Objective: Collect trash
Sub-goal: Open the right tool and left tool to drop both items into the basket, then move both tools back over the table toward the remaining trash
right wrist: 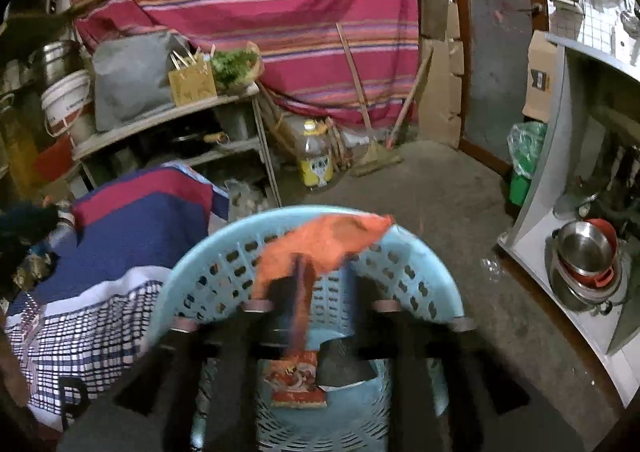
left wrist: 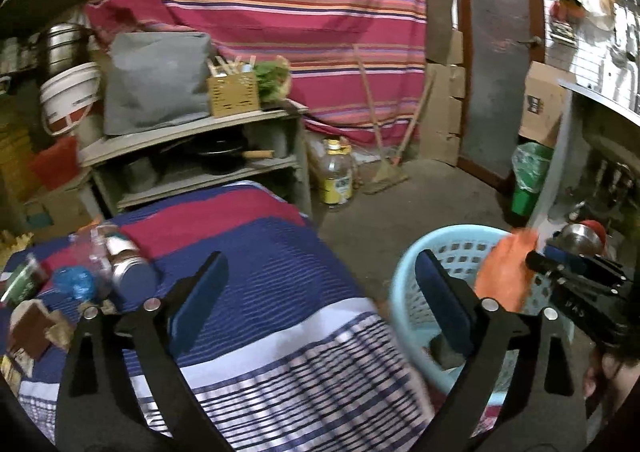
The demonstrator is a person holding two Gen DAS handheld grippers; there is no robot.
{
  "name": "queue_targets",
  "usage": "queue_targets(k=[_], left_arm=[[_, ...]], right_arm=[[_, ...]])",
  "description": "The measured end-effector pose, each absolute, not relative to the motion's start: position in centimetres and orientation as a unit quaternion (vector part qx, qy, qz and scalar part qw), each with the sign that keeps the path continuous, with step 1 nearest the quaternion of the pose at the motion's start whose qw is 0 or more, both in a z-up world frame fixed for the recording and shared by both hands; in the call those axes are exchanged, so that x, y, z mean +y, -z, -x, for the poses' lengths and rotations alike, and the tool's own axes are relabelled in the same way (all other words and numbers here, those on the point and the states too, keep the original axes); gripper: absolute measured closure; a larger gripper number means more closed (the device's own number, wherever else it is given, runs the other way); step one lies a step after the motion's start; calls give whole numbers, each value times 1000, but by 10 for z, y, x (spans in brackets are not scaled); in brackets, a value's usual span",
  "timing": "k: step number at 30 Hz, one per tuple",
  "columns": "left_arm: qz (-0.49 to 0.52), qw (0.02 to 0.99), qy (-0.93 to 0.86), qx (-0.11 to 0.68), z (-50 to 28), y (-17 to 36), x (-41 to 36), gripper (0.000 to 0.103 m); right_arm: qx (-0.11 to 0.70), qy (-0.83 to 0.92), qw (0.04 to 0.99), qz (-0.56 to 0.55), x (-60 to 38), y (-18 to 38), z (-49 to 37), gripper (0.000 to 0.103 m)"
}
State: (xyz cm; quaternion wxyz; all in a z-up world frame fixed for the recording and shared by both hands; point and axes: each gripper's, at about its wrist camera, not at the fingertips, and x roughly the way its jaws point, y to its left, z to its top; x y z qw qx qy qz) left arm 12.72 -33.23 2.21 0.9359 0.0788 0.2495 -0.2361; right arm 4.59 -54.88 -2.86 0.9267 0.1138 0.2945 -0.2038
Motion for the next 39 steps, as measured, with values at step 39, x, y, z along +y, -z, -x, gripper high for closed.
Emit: queue_targets(k=[39], left_arm=[[-45,959,25,277,-177,-14,-26,6]], right_arm=[[269,30,962,-34,-291,-27,-114,25]])
